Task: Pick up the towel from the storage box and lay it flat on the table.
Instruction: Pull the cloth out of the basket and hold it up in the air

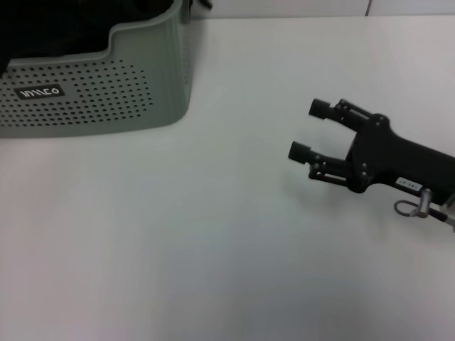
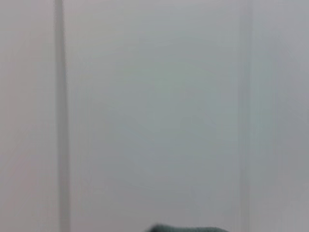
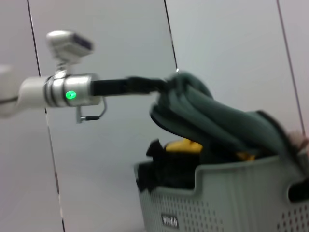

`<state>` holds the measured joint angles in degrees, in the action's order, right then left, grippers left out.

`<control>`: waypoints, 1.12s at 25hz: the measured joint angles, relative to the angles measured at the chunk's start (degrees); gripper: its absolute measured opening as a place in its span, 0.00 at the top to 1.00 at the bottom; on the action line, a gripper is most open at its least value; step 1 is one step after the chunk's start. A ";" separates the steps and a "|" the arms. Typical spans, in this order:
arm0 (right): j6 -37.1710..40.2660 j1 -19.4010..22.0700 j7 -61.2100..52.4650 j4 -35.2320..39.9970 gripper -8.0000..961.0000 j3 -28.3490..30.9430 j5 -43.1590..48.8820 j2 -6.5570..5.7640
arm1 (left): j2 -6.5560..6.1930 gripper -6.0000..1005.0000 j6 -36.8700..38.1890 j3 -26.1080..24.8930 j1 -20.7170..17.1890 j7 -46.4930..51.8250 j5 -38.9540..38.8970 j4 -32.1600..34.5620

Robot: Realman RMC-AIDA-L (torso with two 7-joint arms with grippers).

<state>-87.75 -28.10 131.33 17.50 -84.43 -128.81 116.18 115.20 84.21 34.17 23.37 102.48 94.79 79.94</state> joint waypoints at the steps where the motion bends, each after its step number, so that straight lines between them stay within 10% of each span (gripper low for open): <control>1: -1.07 0.37 0.88 0.05 0.12 0.05 -0.72 0.00 | 0.03 0.96 1.37 0.18 -1.34 -3.06 -4.91 -0.64; 6: -7.15 0.54 4.56 1.09 0.12 0.08 -4.02 0.00 | -1.30 0.96 18.34 -0.12 -5.67 -21.48 -31.21 -11.78; 12: -11.31 0.21 3.76 6.95 0.12 -0.05 -5.62 -0.10 | -8.67 0.96 31.93 3.13 -4.96 -20.47 -38.66 -24.76; 17: -12.40 -1.05 -4.51 11.42 0.12 -0.26 -4.78 -1.12 | -14.55 0.96 32.36 16.88 -6.26 -19.84 -37.76 -22.76; 28: -13.92 -8.29 -21.90 8.75 0.14 -0.02 -0.88 -1.98 | -14.50 0.96 32.63 26.12 -4.53 -20.26 -35.31 -18.98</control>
<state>-101.67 -36.40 109.43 26.25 -84.46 -129.69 114.20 100.70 116.84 60.28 18.84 82.22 59.48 60.95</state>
